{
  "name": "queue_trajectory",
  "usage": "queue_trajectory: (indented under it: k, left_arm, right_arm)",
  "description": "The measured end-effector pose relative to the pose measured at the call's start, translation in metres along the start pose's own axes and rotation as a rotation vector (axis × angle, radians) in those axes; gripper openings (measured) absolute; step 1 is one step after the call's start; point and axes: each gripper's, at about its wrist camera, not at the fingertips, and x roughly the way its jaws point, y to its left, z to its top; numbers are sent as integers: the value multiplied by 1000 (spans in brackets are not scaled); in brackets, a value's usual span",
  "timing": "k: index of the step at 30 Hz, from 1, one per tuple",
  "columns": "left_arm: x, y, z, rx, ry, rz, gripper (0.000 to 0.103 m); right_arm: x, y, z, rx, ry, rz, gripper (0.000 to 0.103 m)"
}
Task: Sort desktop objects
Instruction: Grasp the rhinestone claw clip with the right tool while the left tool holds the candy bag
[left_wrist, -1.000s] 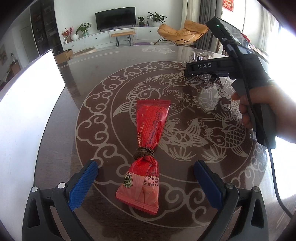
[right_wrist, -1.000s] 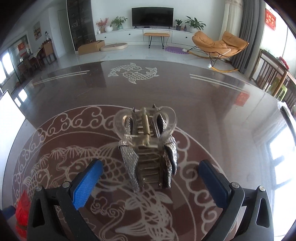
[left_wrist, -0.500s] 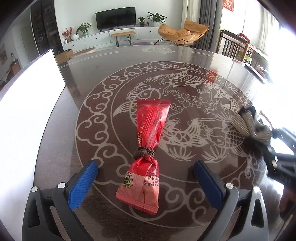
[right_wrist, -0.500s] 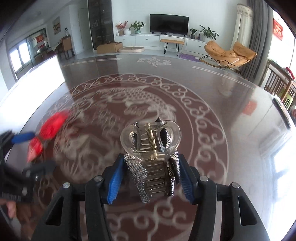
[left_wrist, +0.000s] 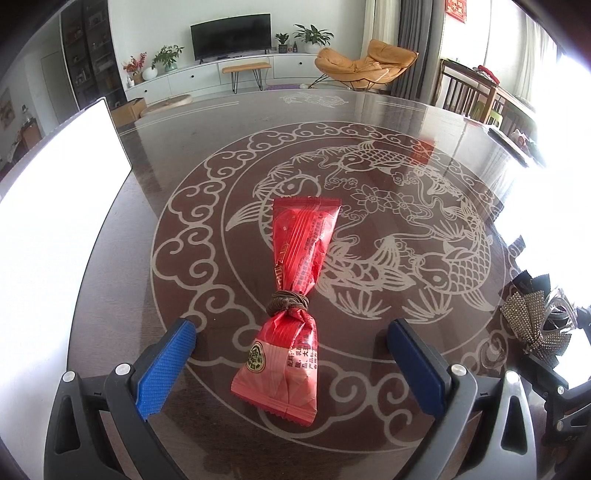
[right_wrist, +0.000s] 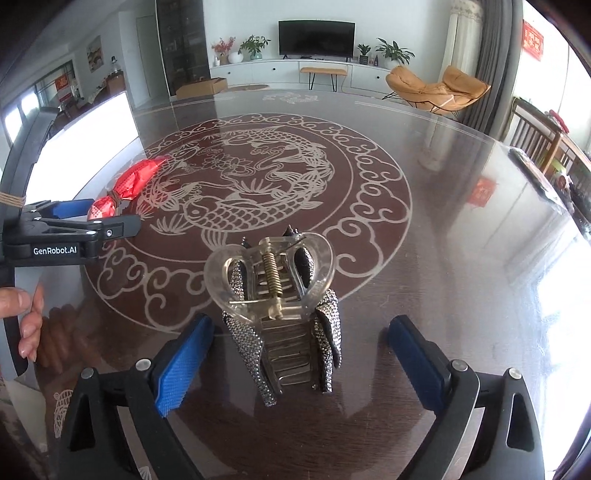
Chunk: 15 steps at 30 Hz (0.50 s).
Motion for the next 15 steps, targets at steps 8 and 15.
queue_trajectory:
  k: [8,15]
  left_arm:
    - [-1,2,-1,1,1,-5,103]
    - [-2,14,6,170,163,-96,103]
  right_arm:
    - [1,-3,3,7,6,-5,101]
    - [1,-2,4,9,7,-7,101]
